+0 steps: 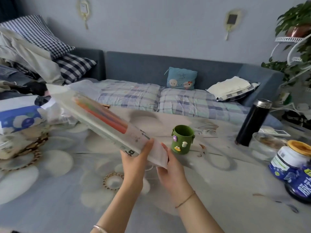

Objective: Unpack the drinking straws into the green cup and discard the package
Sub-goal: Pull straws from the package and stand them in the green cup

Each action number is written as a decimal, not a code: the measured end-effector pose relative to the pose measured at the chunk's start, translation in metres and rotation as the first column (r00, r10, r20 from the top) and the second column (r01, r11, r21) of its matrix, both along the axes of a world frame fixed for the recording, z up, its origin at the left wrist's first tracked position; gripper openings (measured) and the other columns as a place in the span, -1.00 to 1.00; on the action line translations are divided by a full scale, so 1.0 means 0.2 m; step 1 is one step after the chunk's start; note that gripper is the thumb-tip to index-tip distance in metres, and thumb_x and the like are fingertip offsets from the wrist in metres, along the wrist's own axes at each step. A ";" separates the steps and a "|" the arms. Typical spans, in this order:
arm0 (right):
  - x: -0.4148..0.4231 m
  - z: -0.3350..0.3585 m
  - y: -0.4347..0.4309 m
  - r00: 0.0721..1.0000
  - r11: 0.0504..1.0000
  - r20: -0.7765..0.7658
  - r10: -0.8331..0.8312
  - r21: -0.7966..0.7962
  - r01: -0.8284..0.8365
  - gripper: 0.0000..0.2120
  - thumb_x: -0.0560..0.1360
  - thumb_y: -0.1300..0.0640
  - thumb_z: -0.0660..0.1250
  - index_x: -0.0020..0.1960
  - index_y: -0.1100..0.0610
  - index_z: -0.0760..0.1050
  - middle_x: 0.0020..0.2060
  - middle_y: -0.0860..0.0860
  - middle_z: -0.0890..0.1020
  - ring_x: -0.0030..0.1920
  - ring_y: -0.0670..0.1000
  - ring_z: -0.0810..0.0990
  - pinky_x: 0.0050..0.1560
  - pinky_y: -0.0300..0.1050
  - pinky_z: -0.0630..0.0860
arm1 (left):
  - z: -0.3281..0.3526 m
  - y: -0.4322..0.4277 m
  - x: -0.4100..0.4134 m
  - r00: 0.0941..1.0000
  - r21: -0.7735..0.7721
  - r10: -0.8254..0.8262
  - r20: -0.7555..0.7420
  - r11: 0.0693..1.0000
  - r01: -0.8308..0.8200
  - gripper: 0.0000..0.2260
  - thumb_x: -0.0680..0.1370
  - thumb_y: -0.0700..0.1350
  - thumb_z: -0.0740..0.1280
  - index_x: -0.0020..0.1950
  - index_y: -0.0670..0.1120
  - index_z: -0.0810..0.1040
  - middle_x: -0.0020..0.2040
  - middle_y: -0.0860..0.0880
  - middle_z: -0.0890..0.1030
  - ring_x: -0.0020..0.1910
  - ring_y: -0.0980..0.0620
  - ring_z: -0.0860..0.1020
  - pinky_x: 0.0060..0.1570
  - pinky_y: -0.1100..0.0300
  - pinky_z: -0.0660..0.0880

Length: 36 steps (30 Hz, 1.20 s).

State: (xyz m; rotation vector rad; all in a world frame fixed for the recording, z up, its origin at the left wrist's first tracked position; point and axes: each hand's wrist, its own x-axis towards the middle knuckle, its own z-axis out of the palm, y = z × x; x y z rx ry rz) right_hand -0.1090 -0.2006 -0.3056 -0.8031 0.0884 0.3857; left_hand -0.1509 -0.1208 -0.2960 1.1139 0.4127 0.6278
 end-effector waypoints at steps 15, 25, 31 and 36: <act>0.05 0.18 -0.22 0.711 0.766 0.702 0.044 -0.481 0.426 -0.93 0.53 0.16 0.29 -0.12 0.08 0.52 -0.26 -0.04 0.61 -0.34 -0.22 0.56 -0.34 -0.35 0.49 | 0.05 0.07 0.01 0.973 -0.484 -0.191 0.127 0.845 0.229 -0.35 0.35 0.09 0.43 0.38 -0.16 0.46 0.26 -0.17 0.62 0.22 -0.12 0.60 0.30 -0.09 0.47; 0.02 0.20 -0.20 0.960 0.972 0.280 -0.008 -0.224 0.073 -0.67 0.37 0.02 0.41 0.09 0.10 0.49 -0.17 0.03 0.60 -0.24 -0.08 0.59 -0.36 -0.28 0.52 | 0.01 0.04 0.03 0.983 -0.535 -0.161 0.089 0.824 0.184 -0.47 0.45 0.02 0.43 0.36 -0.15 0.46 0.21 -0.17 0.63 0.12 -0.09 0.60 0.31 -0.05 0.41; 0.03 0.25 -0.24 0.897 0.898 0.344 -0.279 -0.237 0.370 -0.82 0.54 0.10 0.27 -0.19 0.16 0.51 -0.38 0.04 0.52 -0.55 -0.11 0.44 -0.57 -0.28 0.39 | 0.01 0.10 0.04 0.986 -0.606 -0.124 0.110 0.778 0.166 -0.50 0.52 0.00 0.38 0.40 -0.19 0.43 0.28 -0.18 0.60 0.25 -0.11 0.58 0.16 0.02 0.57; 0.02 0.24 -0.22 0.914 0.911 0.282 -0.291 -0.210 0.355 -0.93 0.48 0.09 0.36 -0.15 0.07 0.55 -0.33 -0.02 0.57 -0.40 -0.10 0.50 -0.49 -0.28 0.36 | -0.01 0.10 0.05 0.986 -0.600 -0.114 0.124 0.782 0.166 -0.35 0.39 0.01 0.47 0.42 -0.17 0.42 0.29 -0.18 0.60 0.25 -0.12 0.58 0.09 -0.05 0.61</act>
